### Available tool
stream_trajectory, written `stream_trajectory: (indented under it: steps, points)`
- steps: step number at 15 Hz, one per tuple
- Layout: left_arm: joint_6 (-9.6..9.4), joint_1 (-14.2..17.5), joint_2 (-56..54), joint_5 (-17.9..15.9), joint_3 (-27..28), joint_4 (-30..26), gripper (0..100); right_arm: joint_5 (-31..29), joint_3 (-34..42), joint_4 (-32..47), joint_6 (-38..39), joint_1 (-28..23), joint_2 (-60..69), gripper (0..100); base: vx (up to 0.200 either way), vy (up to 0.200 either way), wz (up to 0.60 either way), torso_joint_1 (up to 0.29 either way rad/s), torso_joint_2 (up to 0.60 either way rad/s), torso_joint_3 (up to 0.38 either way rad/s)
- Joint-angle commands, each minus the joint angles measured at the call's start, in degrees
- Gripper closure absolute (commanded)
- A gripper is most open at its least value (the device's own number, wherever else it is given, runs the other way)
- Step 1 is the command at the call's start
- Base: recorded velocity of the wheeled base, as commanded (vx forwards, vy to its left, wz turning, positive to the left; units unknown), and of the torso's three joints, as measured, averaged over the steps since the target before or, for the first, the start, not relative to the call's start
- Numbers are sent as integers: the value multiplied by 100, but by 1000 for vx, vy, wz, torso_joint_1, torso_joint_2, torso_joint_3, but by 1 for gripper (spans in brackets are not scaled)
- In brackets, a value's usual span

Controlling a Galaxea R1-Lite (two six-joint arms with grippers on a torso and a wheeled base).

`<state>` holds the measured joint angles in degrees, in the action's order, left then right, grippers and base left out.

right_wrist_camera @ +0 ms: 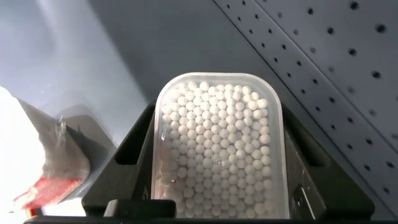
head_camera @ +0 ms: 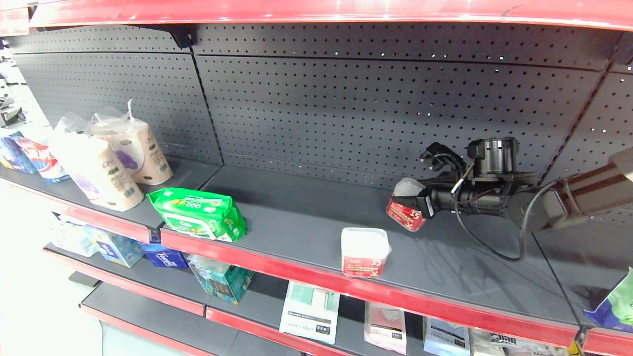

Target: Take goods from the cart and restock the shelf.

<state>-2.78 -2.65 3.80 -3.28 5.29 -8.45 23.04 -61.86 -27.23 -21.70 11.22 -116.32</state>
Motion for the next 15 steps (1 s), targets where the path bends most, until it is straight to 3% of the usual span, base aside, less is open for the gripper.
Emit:
stream_trajectory:
  steps: [1, 14, 15]
  points:
    - [5, 1, 15, -6, -2, 1, 0, -1, -64, -1, -36, 83, -136, 100, 0, 0, 0, 0, 0, 0]
    - [-3, 1, 15, 3, -2, 1, 0, -1, -213, -1, -212, 285, -470, 100, 0, 0, 0, 0, 0, 0]
    - [-3, 1, 15, 3, -2, 1, 0, -1, -213, -1, -203, 285, -470, 0, 0, 0, 0, 0, 0, 0]
